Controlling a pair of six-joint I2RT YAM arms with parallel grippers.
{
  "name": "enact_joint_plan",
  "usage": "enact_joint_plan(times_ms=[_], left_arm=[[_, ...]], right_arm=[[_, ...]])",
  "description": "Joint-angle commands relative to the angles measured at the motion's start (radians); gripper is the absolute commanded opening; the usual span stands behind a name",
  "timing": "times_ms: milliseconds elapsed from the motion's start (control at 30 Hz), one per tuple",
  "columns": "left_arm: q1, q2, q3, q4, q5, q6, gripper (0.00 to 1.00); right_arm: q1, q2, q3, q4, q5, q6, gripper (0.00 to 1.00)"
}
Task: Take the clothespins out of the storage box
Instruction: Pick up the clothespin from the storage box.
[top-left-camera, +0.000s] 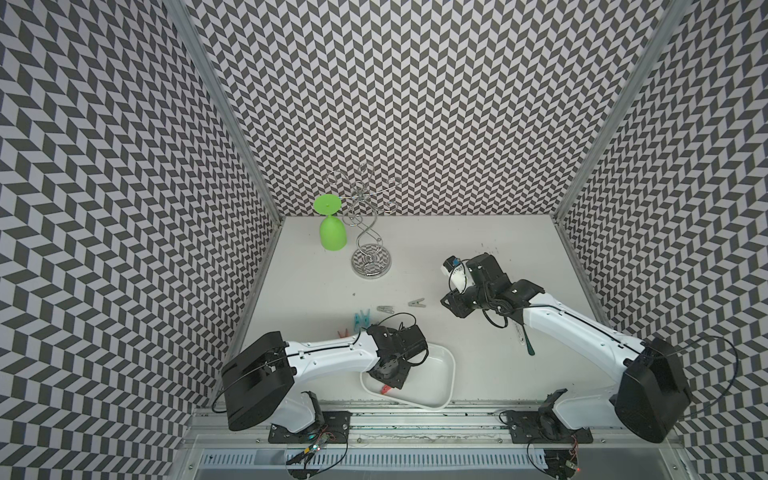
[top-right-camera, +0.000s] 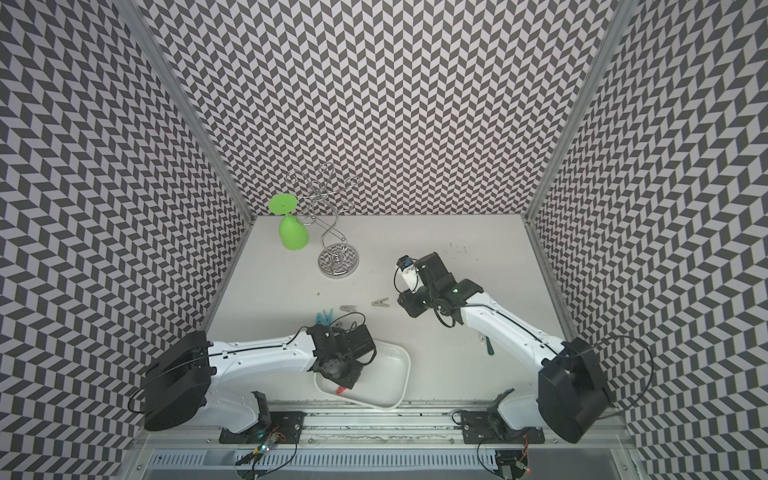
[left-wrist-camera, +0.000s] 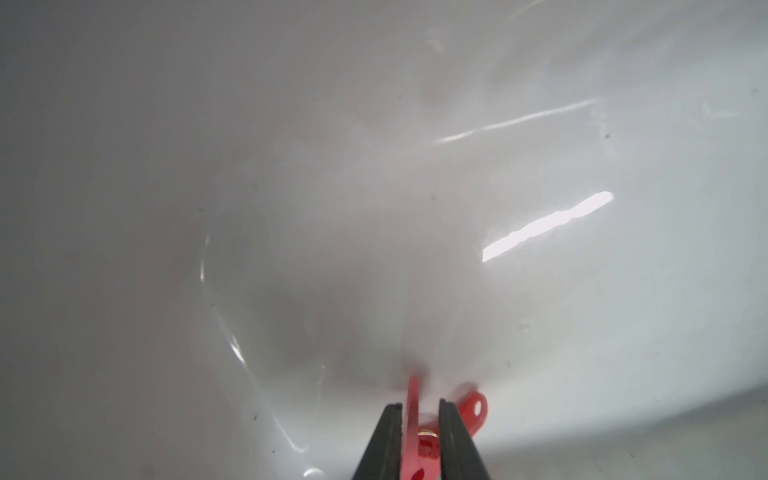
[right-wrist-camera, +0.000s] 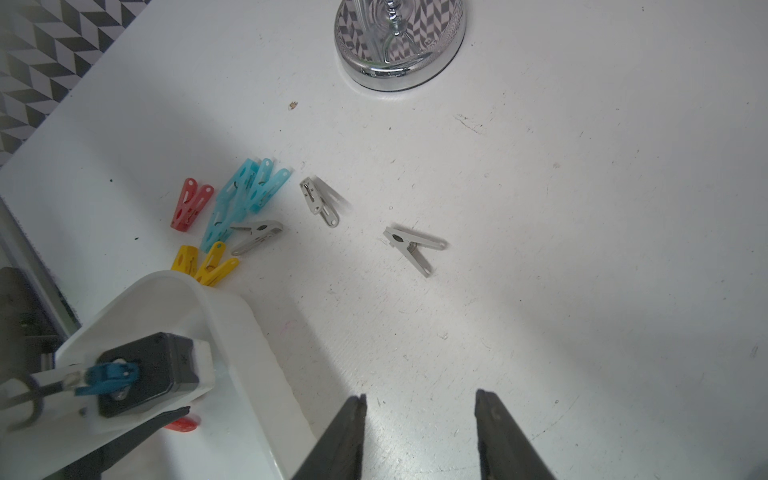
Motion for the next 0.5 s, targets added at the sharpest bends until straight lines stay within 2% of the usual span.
enact_joint_plan(times_ms=[0, 300, 467], left_arm=[[0.002, 0.009, -0.002, 0.012, 0.015, 0.009, 0.21], [0.016, 0.069, 0.002, 0.005, 0.015, 0.012, 0.20], [0.016, 0.057, 0.008, 0.004, 0.003, 0.015, 0.11]], right_arm=[[0.005, 0.004, 0.012, 0.021, -0.011, -0.007, 0.46], [0.005, -0.011, 0.007, 0.019, -0.001, -0.011, 0.46], [0.005, -0.009, 0.015, 0.015, 0.002, -0.014, 0.46]])
